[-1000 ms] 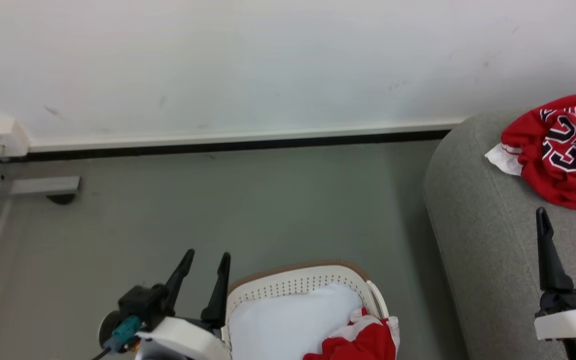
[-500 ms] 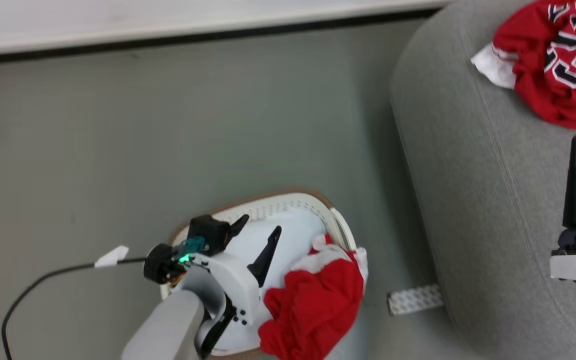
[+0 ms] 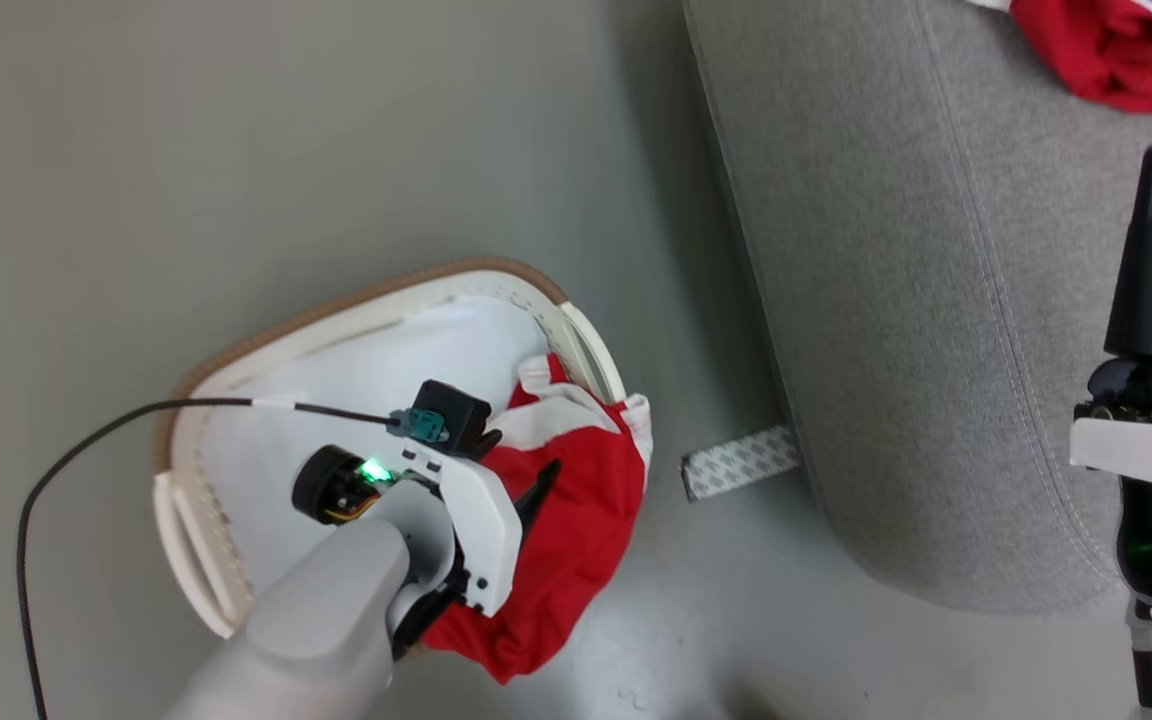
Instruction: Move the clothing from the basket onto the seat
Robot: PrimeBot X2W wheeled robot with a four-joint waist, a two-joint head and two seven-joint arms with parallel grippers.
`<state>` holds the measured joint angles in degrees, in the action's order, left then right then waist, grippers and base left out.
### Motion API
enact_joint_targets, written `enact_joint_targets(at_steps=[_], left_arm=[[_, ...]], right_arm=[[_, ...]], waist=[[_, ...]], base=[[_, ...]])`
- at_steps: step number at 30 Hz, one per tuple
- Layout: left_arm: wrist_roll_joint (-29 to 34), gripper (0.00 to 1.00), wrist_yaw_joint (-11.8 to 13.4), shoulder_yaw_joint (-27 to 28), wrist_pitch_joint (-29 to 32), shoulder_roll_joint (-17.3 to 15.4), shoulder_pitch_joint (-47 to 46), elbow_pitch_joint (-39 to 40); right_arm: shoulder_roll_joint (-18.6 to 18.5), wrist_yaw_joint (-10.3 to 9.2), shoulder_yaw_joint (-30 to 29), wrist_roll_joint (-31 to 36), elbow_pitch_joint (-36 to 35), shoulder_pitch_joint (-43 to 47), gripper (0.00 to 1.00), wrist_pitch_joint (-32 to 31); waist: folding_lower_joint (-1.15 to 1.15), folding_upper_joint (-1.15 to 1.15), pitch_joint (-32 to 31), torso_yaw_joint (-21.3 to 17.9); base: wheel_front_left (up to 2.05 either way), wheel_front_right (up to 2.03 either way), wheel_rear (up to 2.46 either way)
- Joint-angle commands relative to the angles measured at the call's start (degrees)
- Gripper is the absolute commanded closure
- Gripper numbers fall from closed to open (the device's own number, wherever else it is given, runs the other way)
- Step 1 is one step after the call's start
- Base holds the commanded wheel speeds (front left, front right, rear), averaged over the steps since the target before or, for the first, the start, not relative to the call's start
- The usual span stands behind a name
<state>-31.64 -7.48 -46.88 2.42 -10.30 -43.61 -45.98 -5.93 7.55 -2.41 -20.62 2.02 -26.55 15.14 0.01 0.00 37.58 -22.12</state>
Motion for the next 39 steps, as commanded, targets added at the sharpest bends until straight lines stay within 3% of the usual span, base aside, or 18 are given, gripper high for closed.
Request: enact_joint_targets(at_steps=[1,13,22,23,25,32,39], left_arm=[[-2.0,0.0,0.0,-1.2,0.8,-1.0,-1.3,-0.7],[-12.9,0.0,0.0,-12.5,7.4,-5.2,-6.8,-4.0],[-20.4,0.0,0.0,-20.4,15.4,-7.7,-9.4,-2.5],[-21.2,0.22,0.0,-21.2,15.6,-8.1,-9.8,-2.1],[-22.4,1.0,0.0,-22.1,14.9,-8.7,-10.5,-1.2],[-25.6,1.0,0.0,-24.6,11.9,-10.0,-11.7,0.2],[-28.6,1.0,0.0,-25.4,6.6,-7.4,-10.0,-1.2]], right_arm=[[0.6,-0.13,0.2,-0.1,-0.5,-1.4,0.0,0.0],[3.0,-0.13,0.7,-1.5,-3.2,-5.0,0.0,0.0],[3.1,-0.13,0.4,-3.1,-3.5,-4.4,0.0,0.0],[3.1,-0.13,0.3,-3.2,-3.5,-4.4,0.0,0.0],[3.1,-0.13,0.2,-3.3,-3.2,-4.6,0.0,0.0],[3.1,-0.14,0.6,-3.4,-2.3,-5.6,0.0,0.0],[3.0,-0.14,-0.7,-1.0,-1.7,-5.0,0.0,0.0]], waist=[[-0.01,0.0,4.3,-2.9],[-0.01,0.0,11.3,-6.6],[-0.01,0.0,12.8,-6.4],[-0.01,0.0,13.0,-6.3],[-0.01,0.0,13.0,-6.3],[-0.01,0.0,11.8,-6.5],[-0.01,0.0,5.8,-3.9]], base=[[0.0,0.0,0.0],[0.0,0.0,0.0],[0.0,0.0,0.0],[0.0,0.0,0.0],[0.0,0.0,0.0],[0.0,0.0,0.0],[0.0,0.0,0.0]])
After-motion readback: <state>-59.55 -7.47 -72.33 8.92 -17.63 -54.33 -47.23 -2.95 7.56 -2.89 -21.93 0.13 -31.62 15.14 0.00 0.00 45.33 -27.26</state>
